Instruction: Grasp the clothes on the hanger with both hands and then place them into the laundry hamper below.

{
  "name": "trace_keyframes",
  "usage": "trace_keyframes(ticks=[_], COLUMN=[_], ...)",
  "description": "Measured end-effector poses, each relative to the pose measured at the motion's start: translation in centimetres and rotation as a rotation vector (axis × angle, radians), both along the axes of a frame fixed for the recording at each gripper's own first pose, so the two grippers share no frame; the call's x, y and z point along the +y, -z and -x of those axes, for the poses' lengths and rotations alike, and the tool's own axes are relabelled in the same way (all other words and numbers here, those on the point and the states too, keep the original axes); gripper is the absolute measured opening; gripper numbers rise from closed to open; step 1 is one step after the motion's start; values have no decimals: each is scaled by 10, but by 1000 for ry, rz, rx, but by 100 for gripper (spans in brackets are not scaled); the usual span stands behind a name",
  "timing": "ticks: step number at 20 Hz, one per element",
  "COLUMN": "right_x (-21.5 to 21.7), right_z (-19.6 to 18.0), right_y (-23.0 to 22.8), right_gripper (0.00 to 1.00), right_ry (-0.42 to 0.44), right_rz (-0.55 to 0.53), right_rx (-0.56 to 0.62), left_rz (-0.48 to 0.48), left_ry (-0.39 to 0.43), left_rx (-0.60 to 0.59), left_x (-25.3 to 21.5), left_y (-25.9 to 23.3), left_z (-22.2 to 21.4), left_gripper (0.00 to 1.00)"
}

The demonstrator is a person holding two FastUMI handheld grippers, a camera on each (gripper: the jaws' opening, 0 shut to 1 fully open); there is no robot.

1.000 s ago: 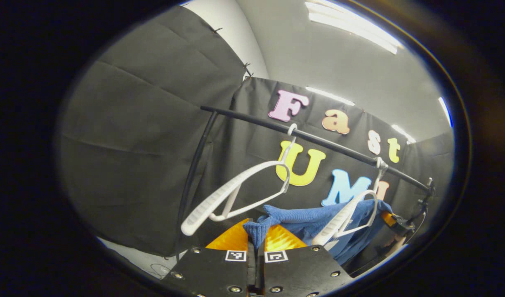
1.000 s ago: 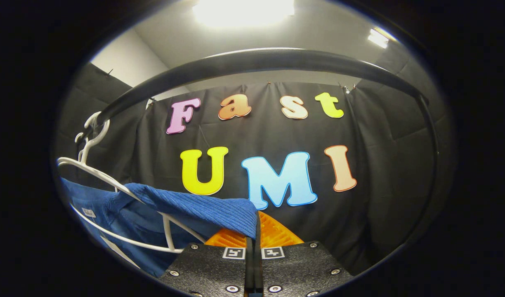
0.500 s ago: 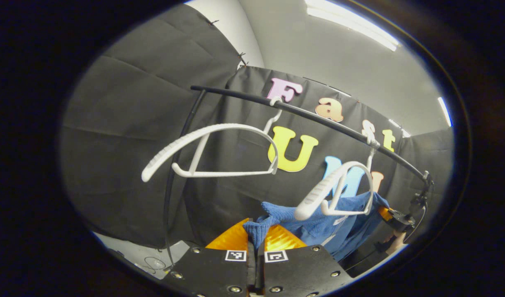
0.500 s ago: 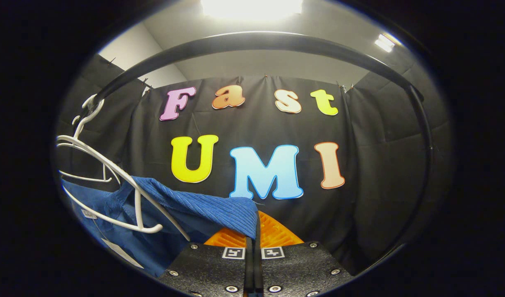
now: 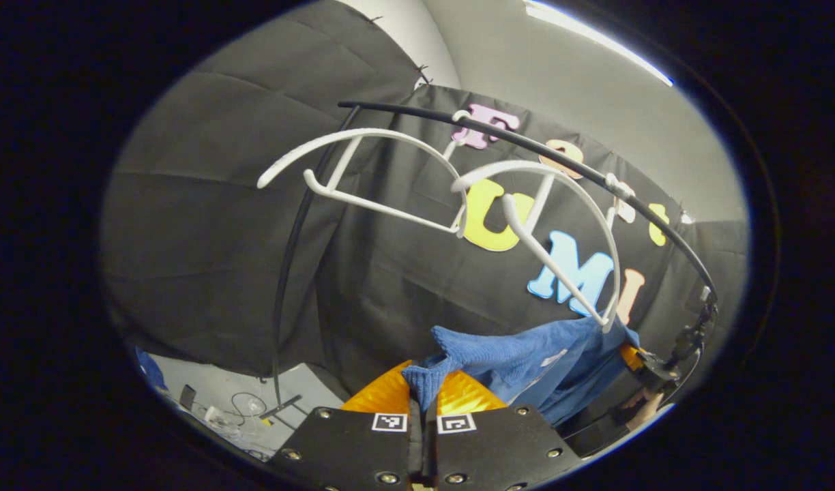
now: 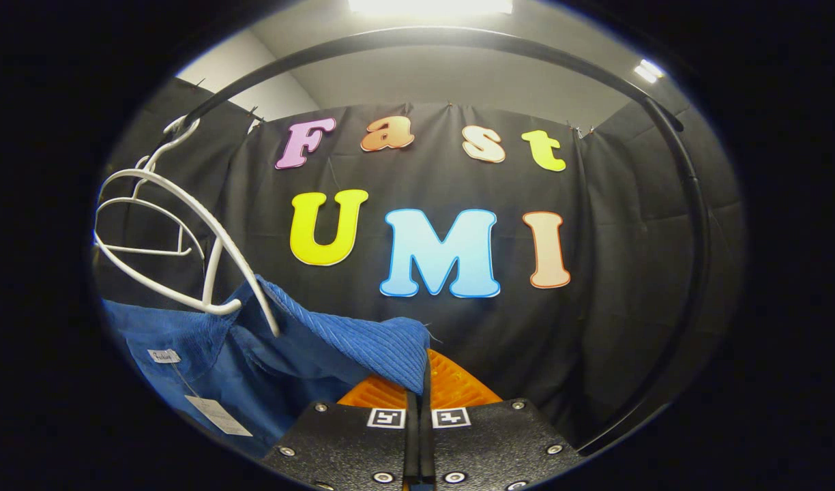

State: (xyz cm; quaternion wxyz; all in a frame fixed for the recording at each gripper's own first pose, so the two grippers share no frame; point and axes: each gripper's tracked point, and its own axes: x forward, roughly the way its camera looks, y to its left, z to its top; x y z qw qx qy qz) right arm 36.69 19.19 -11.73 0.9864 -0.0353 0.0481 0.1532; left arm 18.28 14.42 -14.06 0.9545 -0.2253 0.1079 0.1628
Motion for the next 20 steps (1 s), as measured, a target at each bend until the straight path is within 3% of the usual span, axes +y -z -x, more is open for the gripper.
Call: trace_keyframes(ticks=[4, 7, 13, 15, 16, 20], right_x=[-20, -27, -42, -42, -43, -44], right_z=[4, 18, 57, 68, 73, 90], right_y=[29, 48, 75, 89, 96, 113], right_gripper=[0, 0, 0, 0, 0, 0], right_ry=[4, -52, -158, -199, -209, -218], right_rz=[1, 3, -42, -45, -44, -36], right_rx=[82, 123, 250, 305, 320, 357], left_rz=[-24, -5, -71, -72, -79, -87], left_ry=[-45, -80, -117, -113, -106, -54], left_rx=[32, 48, 126, 139, 146, 184], left_x=[-18, -40, -73, -85, -90, -112], left_y=[-2, -3, 9, 10, 10, 21], left_z=[18, 39, 73, 76, 77, 75], left_gripper=[1, 1, 1, 6, 1, 6])
